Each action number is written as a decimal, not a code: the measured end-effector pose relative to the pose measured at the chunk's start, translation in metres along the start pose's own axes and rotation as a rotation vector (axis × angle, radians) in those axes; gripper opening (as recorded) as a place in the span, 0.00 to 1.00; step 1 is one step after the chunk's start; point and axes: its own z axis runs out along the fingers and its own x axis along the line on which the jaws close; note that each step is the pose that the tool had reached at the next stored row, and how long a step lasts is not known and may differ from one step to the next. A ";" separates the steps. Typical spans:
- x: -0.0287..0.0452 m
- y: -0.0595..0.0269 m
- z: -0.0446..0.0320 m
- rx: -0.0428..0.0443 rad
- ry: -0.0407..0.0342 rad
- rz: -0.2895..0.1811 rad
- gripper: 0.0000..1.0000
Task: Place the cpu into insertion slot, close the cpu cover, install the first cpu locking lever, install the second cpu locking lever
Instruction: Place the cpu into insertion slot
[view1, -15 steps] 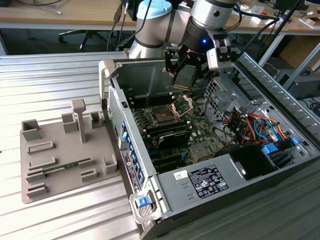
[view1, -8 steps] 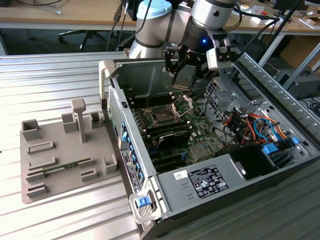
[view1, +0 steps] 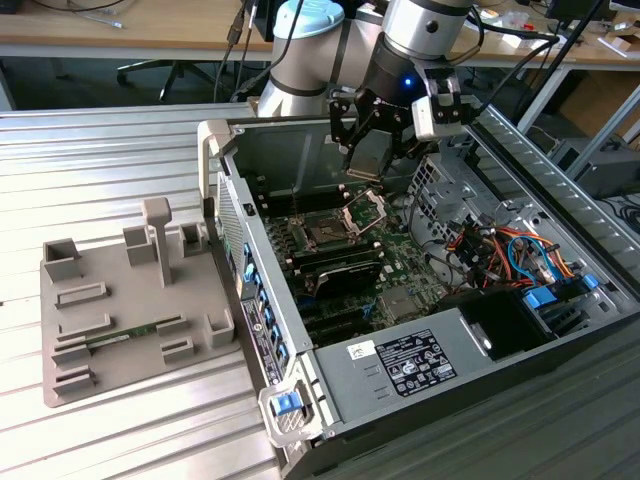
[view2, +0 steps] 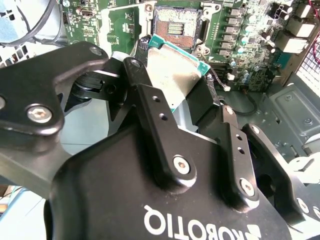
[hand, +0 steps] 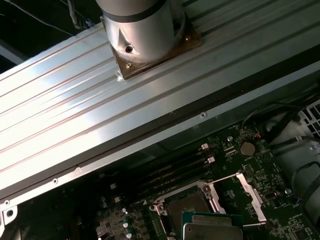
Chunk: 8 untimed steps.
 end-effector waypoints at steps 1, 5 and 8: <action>0.0000 0.0000 0.0000 0.0000 -0.0001 0.001 0.54; 0.0000 0.0000 0.0000 0.0001 -0.0003 0.005 0.54; 0.0000 0.0000 0.0000 0.0002 -0.0004 0.009 0.54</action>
